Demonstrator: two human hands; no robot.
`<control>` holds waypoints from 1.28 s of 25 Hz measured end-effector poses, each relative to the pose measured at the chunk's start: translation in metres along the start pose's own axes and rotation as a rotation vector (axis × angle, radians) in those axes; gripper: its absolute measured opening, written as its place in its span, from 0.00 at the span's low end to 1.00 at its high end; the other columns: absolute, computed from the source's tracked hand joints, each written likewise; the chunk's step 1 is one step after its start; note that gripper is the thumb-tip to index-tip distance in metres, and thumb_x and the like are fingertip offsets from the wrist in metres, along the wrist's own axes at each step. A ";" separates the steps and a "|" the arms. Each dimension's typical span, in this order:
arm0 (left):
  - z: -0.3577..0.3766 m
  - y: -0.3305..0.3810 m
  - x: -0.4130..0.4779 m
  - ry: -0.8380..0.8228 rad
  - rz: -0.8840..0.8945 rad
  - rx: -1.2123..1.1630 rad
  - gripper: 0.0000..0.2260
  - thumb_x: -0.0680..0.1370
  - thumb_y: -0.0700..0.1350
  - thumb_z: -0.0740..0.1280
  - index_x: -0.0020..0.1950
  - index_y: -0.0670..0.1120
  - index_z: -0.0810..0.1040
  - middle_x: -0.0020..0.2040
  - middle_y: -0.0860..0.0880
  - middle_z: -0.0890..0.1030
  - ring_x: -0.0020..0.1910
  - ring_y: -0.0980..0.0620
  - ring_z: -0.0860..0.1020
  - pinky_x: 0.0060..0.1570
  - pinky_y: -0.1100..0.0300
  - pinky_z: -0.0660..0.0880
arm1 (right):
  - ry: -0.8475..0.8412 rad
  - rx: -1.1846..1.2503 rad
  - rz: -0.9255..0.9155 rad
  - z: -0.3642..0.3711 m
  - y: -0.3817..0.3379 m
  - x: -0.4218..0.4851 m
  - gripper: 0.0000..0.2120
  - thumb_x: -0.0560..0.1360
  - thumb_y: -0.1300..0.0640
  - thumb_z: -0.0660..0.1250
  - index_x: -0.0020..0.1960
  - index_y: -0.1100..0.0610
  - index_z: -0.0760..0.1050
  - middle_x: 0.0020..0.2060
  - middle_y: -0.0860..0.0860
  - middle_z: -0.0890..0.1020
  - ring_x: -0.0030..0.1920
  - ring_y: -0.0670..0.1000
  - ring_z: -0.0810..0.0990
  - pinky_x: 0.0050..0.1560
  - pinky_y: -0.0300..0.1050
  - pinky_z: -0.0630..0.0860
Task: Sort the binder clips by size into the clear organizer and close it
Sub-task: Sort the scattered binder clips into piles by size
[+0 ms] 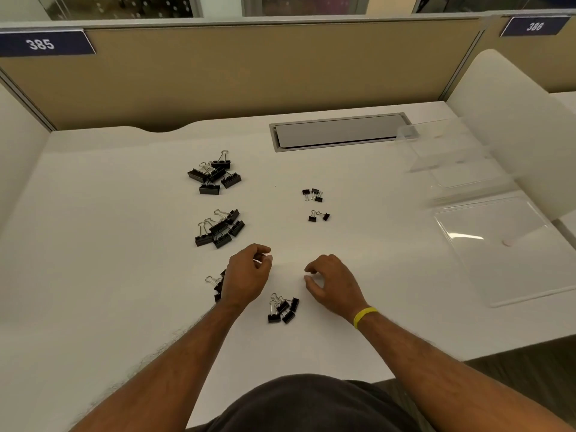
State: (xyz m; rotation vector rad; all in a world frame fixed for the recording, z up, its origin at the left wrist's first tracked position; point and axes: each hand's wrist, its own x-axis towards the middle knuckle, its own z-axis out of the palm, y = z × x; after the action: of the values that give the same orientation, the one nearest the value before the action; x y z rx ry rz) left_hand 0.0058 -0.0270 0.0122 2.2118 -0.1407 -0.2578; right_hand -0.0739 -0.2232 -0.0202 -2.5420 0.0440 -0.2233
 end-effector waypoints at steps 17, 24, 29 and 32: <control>0.021 0.011 0.049 -0.162 0.182 0.222 0.13 0.78 0.50 0.66 0.62 0.53 0.74 0.50 0.58 0.77 0.48 0.58 0.76 0.49 0.59 0.75 | -0.152 -0.075 0.218 -0.011 0.055 0.134 0.34 0.76 0.47 0.66 0.76 0.55 0.58 0.78 0.54 0.55 0.77 0.53 0.53 0.76 0.47 0.55; 0.038 0.024 0.098 -0.255 0.183 0.261 0.17 0.76 0.49 0.67 0.65 0.49 0.72 0.54 0.51 0.77 0.51 0.52 0.76 0.52 0.54 0.75 | -0.092 -0.047 0.248 -0.021 0.069 0.151 0.21 0.73 0.58 0.65 0.65 0.58 0.71 0.58 0.54 0.73 0.59 0.55 0.72 0.60 0.50 0.71; 0.065 0.050 0.126 -0.296 0.152 0.311 0.19 0.77 0.50 0.67 0.66 0.46 0.71 0.58 0.47 0.76 0.57 0.48 0.75 0.56 0.54 0.72 | -0.130 -0.054 0.194 -0.020 0.081 0.147 0.14 0.70 0.61 0.66 0.56 0.57 0.77 0.49 0.53 0.77 0.52 0.54 0.75 0.53 0.47 0.73; 0.083 0.062 0.131 -0.302 0.130 0.348 0.20 0.77 0.52 0.66 0.65 0.45 0.71 0.60 0.45 0.75 0.59 0.46 0.75 0.57 0.51 0.73 | -0.098 0.055 0.318 -0.025 0.080 0.152 0.13 0.70 0.60 0.68 0.54 0.57 0.78 0.44 0.52 0.78 0.45 0.51 0.76 0.48 0.45 0.74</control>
State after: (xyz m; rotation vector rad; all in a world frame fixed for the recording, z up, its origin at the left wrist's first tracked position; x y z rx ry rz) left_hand 0.1136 -0.1541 -0.0050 2.4816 -0.5275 -0.5270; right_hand 0.0731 -0.3157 -0.0212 -2.4444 0.3943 0.0241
